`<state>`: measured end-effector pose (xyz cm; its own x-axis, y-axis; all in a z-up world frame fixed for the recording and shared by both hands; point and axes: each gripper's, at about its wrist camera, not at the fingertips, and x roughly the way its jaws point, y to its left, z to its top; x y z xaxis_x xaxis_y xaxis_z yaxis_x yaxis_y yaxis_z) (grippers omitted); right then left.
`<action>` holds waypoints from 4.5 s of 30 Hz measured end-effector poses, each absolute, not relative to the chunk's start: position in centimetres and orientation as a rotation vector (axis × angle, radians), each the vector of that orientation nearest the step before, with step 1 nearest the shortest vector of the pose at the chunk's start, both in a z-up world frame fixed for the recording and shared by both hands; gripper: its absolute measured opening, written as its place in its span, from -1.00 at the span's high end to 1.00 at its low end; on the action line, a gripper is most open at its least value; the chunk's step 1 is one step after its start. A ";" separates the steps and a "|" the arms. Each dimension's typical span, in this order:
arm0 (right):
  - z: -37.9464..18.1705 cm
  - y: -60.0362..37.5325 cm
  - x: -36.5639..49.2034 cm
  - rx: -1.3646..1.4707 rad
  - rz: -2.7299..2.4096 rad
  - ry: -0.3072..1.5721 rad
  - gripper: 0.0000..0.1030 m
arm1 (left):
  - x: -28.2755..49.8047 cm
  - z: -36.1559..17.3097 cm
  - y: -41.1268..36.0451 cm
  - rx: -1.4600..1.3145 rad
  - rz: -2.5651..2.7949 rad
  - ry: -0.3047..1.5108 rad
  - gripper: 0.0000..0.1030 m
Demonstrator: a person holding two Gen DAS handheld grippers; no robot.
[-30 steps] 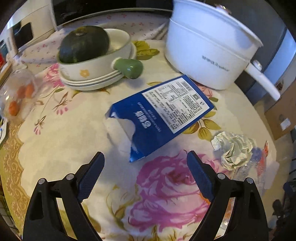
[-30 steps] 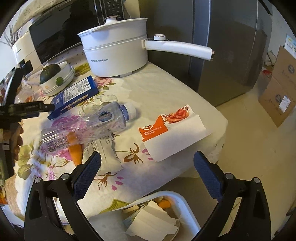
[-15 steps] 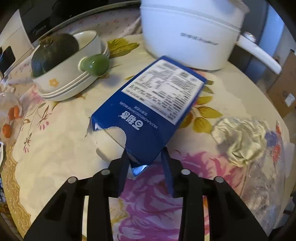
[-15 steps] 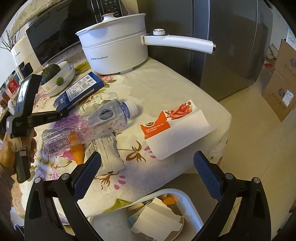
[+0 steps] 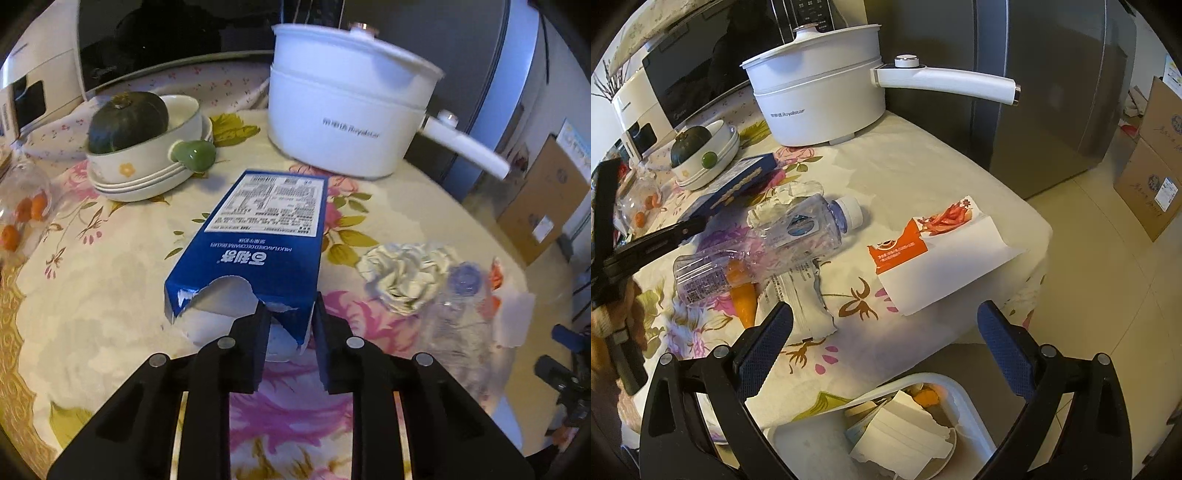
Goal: Collect trash
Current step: 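Close the left tool on the blue tissue box, then grasp the orange-and-white paper bag with the right tool while the left tool holds the box, then carry the box and paper bag over the white bin and open both tools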
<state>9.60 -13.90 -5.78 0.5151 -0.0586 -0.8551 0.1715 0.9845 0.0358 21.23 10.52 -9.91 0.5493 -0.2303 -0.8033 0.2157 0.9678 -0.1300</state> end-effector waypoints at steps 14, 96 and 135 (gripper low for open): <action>-6.0 -14.4 10.2 0.419 0.070 1.070 -0.86 | 11.1 -3.5 13.4 -0.240 -0.232 0.789 0.98; -2.7 -17.2 -9.9 0.089 -0.141 0.844 -0.17 | -7.2 -0.1 5.5 -0.349 -0.558 0.647 0.98; -3.4 -21.9 -8.9 0.118 -0.437 0.810 -0.86 | -5.5 -9.8 -2.8 -0.245 -0.633 1.017 0.05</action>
<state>-8.86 -21.93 -3.41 0.6061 -0.3321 -0.7227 0.4210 0.9049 -0.0629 -5.49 -2.78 -9.76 0.3677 -0.5963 -0.7136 0.3770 0.7970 -0.4718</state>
